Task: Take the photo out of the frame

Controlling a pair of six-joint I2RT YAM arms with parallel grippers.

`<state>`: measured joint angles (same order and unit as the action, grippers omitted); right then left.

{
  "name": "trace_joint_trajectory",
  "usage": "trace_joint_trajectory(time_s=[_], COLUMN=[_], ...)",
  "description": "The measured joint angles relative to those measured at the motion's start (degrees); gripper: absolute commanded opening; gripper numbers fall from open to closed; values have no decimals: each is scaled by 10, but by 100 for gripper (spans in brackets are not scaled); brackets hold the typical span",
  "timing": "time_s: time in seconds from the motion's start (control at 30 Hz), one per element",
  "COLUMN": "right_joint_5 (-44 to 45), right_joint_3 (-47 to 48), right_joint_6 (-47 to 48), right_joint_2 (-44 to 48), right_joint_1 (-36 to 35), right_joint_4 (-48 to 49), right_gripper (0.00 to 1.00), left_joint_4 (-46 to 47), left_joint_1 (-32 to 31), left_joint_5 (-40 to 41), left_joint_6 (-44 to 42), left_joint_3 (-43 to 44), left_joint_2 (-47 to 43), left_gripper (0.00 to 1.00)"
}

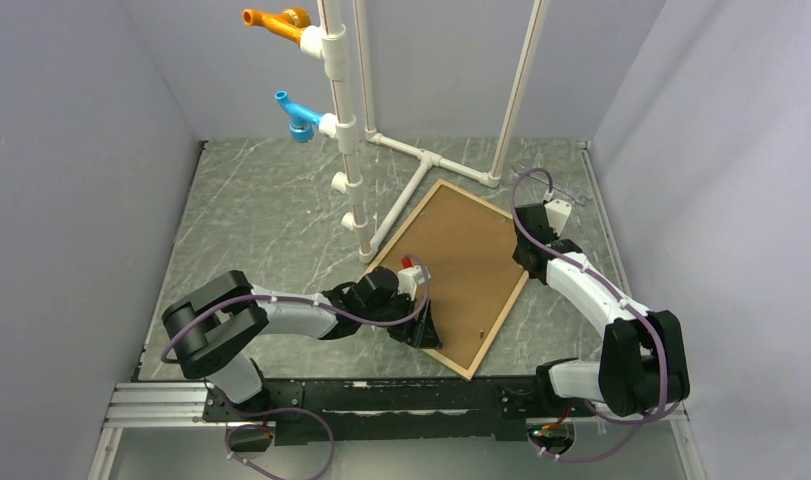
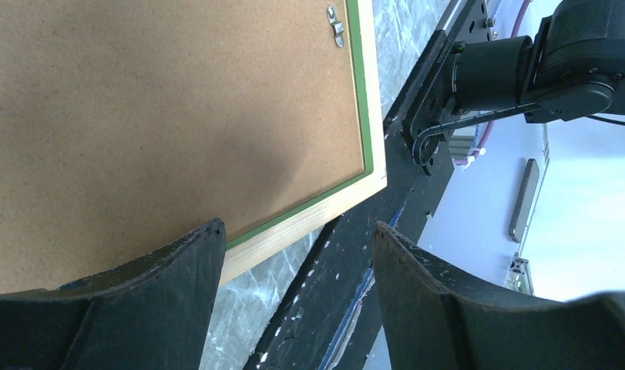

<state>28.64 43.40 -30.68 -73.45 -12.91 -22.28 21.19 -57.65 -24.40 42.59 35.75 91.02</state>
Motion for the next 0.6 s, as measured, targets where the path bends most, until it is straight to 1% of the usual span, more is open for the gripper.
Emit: trace_joint_trajectory(time_s=[0.17, 0.37, 0.6], right_joint_5=[15, 39, 64], right_joint_3=[-3, -15, -33], right_joint_6=[-11, -22, -41], right_joint_2=[-5, -8, -5], right_joint_1=[-1, -1, -2], right_joint_4=[13, 49, 85], right_gripper=[0, 0, 0], left_joint_4=[13, 47, 66], left_joint_1=[0, 0, 0], left_joint_5=[0, 2, 2], left_joint_6=[1, 3, 6], left_joint_3=[-2, -19, -28], left_joint_2=[7, 7, 7], left_gripper=[73, 73, 73])
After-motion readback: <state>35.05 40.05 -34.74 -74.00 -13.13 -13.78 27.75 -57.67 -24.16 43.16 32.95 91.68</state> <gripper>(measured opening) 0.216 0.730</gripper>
